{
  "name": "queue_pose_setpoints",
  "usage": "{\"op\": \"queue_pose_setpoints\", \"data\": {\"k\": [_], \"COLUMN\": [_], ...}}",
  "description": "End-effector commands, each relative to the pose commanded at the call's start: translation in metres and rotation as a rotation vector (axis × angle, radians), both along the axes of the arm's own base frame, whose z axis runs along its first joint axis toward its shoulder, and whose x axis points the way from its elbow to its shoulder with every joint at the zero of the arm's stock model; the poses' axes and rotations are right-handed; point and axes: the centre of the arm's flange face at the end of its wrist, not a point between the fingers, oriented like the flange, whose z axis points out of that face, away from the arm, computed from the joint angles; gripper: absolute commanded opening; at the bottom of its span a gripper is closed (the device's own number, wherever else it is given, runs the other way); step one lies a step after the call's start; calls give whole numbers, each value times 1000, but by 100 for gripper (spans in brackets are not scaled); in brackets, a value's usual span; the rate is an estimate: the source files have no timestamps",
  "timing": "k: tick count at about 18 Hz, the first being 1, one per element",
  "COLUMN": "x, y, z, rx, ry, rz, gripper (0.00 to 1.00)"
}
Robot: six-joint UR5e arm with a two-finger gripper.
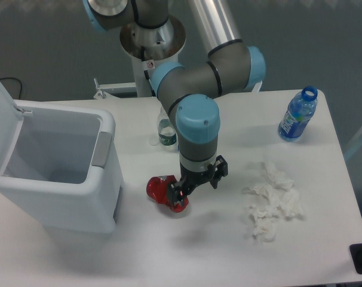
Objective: Pick up the cans
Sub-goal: 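Lower the gripper over the crushed red can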
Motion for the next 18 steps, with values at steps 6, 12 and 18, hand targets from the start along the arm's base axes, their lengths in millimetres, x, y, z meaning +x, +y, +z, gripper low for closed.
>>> {"op": "queue_pose_setpoints", "data": {"k": [6,12,18], "x": [-9,-17,-8], "y": [2,8,15], "z": [-25,-31,-41], "rx": [-57,-57,-65], "ry": [16,17,5], "rz": [76,120,140], "gripper": [100,100,100]}}
